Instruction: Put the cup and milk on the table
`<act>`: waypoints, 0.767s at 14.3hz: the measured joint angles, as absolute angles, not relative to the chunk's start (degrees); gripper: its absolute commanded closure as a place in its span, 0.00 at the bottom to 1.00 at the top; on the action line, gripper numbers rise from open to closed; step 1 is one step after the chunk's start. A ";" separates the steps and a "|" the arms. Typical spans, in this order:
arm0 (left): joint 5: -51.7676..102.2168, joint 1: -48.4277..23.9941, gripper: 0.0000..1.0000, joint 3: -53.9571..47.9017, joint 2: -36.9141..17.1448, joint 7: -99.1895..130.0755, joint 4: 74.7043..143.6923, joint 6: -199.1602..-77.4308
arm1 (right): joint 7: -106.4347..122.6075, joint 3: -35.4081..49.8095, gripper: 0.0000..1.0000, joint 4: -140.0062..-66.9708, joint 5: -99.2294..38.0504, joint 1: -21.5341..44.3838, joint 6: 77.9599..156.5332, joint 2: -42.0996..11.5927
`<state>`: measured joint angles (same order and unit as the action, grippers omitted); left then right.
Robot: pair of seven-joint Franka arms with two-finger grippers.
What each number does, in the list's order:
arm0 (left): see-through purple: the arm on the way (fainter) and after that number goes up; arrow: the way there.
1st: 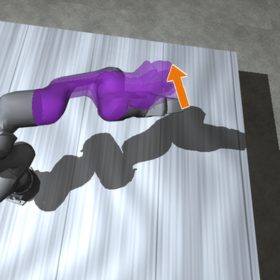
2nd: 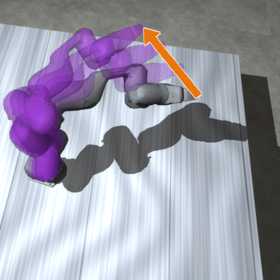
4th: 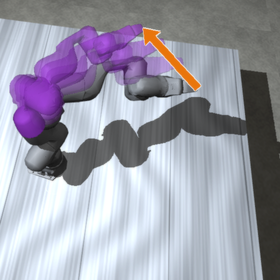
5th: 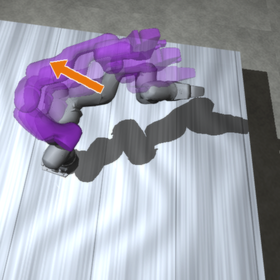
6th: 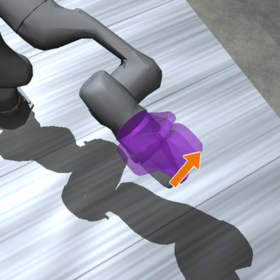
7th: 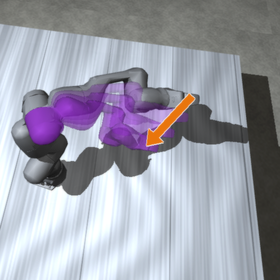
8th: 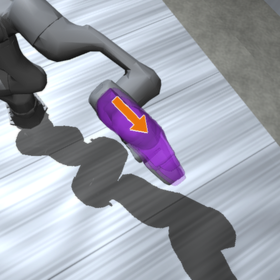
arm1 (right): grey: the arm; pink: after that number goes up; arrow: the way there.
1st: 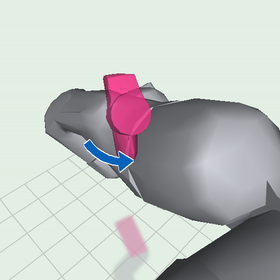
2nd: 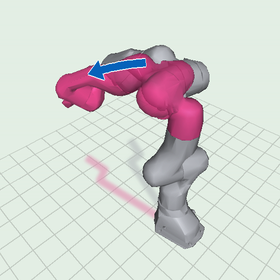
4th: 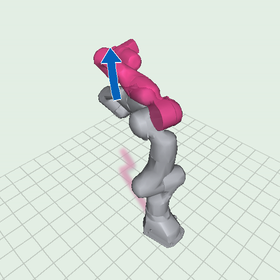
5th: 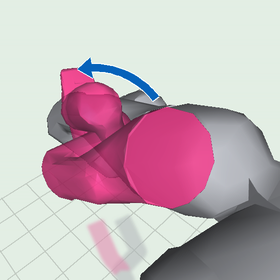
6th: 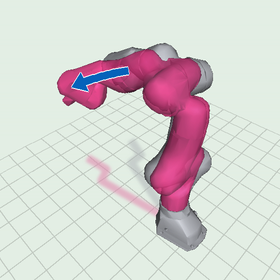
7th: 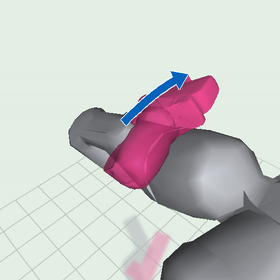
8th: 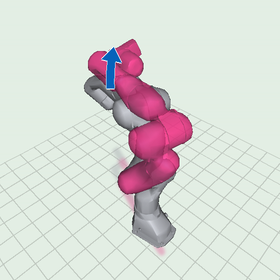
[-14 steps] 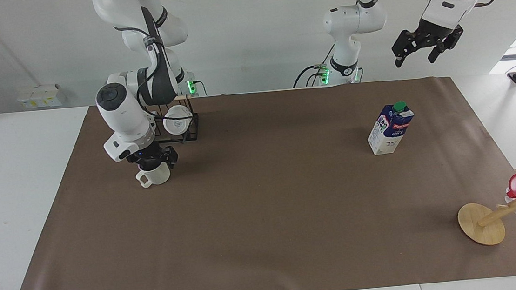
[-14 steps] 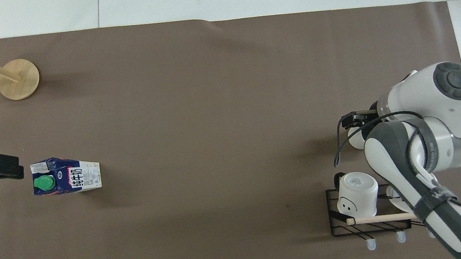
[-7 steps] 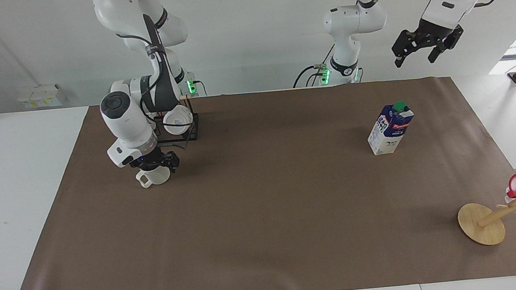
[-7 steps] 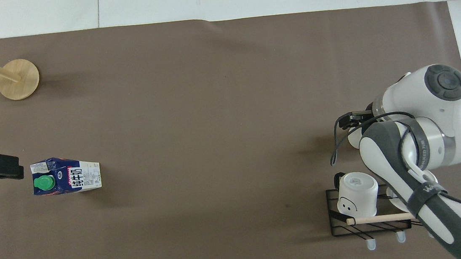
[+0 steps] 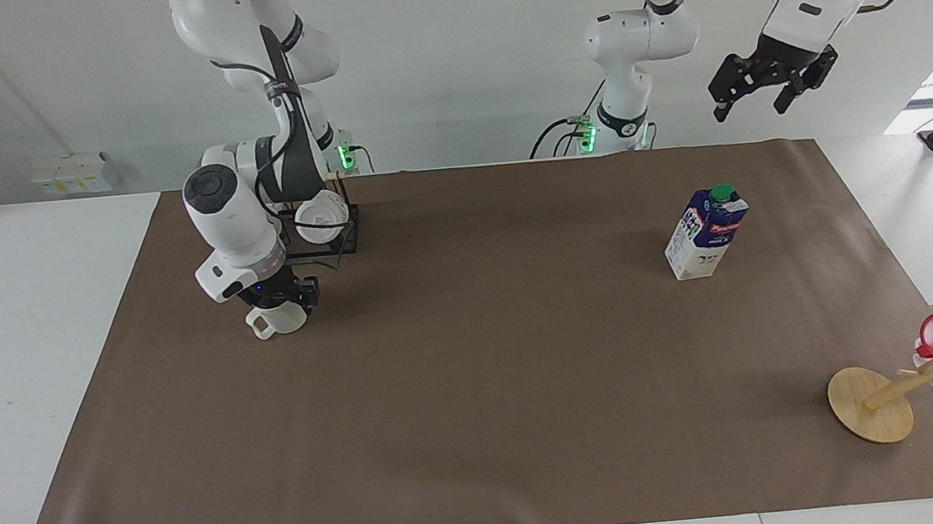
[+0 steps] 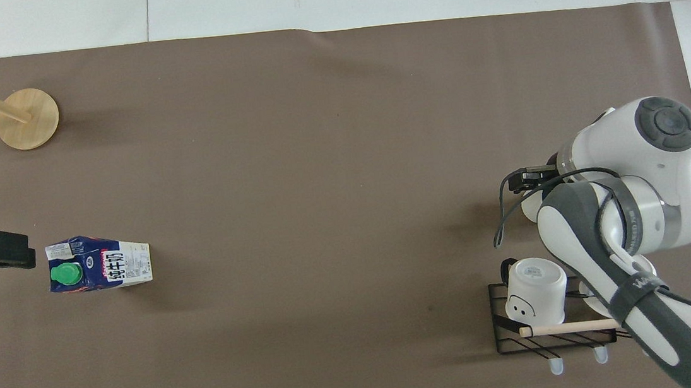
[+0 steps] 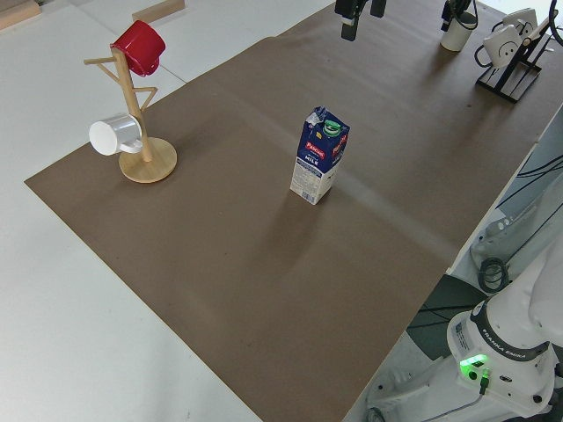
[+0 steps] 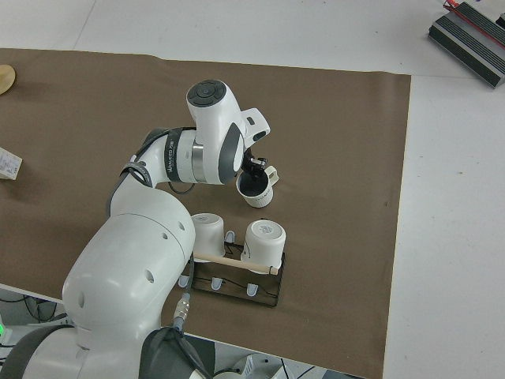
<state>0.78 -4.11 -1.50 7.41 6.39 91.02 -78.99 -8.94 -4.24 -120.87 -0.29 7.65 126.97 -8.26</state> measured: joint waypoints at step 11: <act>0.78 -3.99 0.00 -1.27 7.41 6.40 91.02 -78.94 | -15.78 -4.26 1.00 -117.27 -7.61 8.05 127.21 -8.31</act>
<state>0.78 -3.99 -1.27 7.41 6.40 91.02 -78.94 -15.78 -4.26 -117.27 -7.61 8.05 127.21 -8.31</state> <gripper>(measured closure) 0.000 0.952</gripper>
